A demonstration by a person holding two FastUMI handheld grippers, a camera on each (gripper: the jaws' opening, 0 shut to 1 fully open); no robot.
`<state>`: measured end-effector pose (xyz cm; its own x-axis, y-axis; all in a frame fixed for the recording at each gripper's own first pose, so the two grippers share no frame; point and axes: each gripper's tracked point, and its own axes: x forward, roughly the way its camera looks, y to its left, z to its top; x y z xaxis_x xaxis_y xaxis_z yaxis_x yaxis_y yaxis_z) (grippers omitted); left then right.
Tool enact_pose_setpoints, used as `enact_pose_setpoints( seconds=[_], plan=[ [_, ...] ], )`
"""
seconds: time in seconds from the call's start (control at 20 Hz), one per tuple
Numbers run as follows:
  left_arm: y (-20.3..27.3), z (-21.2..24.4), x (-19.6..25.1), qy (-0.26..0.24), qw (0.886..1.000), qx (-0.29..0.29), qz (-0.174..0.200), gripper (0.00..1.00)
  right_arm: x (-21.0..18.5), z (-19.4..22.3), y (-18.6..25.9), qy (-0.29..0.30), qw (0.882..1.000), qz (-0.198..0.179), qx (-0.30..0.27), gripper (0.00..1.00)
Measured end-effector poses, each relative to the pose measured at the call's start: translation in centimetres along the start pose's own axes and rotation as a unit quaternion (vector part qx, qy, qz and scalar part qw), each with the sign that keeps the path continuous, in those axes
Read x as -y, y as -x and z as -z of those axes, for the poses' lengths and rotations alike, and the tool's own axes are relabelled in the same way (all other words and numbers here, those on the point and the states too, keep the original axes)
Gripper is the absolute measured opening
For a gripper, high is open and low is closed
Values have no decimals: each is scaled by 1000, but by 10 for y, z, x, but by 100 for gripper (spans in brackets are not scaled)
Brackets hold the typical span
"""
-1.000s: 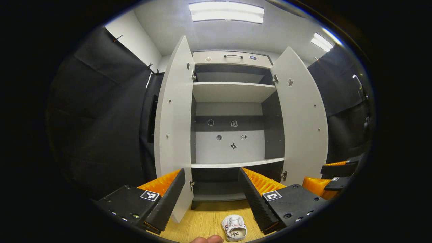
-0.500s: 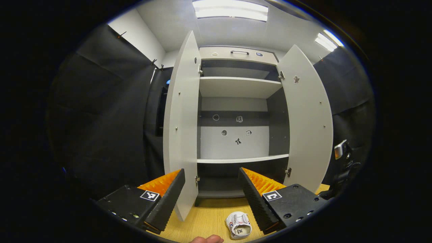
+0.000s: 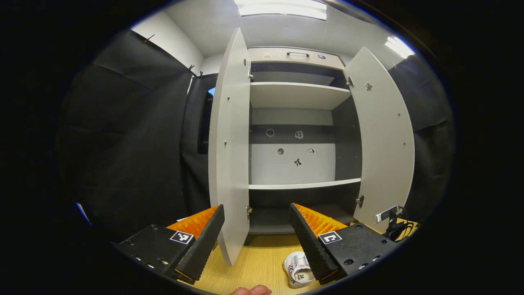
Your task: Grab one shoe with the right hand and put it into the shoe cabinet, grab the other shoe with the left hand and put it into the shoe cabinet; then close the right door with the right hand and the left door with the left hand.
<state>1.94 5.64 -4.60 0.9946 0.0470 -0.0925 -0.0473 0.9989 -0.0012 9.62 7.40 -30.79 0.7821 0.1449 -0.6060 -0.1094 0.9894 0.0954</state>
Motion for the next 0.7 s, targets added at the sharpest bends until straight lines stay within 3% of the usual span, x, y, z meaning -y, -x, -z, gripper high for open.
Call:
enact_pose_setpoints(
  seconds=[0.05, 0.15, 0.2, 0.3, 0.35, 0.4, 0.5, 0.55, 0.6, 0.65, 0.7],
  plan=[
    [-1, 2, -2, 0, 1000, -3, -2, 95, 3, 3, -6, -1, 1000, 3, -6, 70],
    [-2, 6, -4, -2, 1000, -9, -5, 95, 6, 5, -18, -5, 1000, 5, -14, 55],
    [-3, 7, -6, -3, 1000, -11, -7, 95, 5, 7, -24, -10, 1000, 3, -19, 58],
    [-5, 10, -10, -6, 1000, -14, -10, 95, 7, 7, -36, -14, 1000, 6, -26, 51],
    [-7, 11, -10, -8, 1000, -15, -10, 95, 5, 6, -42, -13, 1000, 6, -26, 41],
    [-7, 12, -11, -10, 1000, -15, -10, 95, 2, 5, -48, -13, 999, 5, -29, 48],
    [-7, 14, -11, -12, 1000, -16, -10, 95, -1, 4, -59, -9, 999, 5, -34, 45],
    [-8, 15, -11, -13, 1000, -19, -11, 95, -1, 4, -65, -5, 999, 9, -34, 34],
    [-7, 16, -11, -14, 1000, -21, -11, 95, 0, 2, -70, 0, 999, 15, -34, 42],
    [-8, 17, -12, -15, 1000, -22, -11, 95, 2, 1, -73, 5, 999, 20, -32, 33],
    [-8, 17, -12, -17, 1000, -23, -12, 95, 4, -1, -77, 11, 999, 26, -30, 40]
  ],
)
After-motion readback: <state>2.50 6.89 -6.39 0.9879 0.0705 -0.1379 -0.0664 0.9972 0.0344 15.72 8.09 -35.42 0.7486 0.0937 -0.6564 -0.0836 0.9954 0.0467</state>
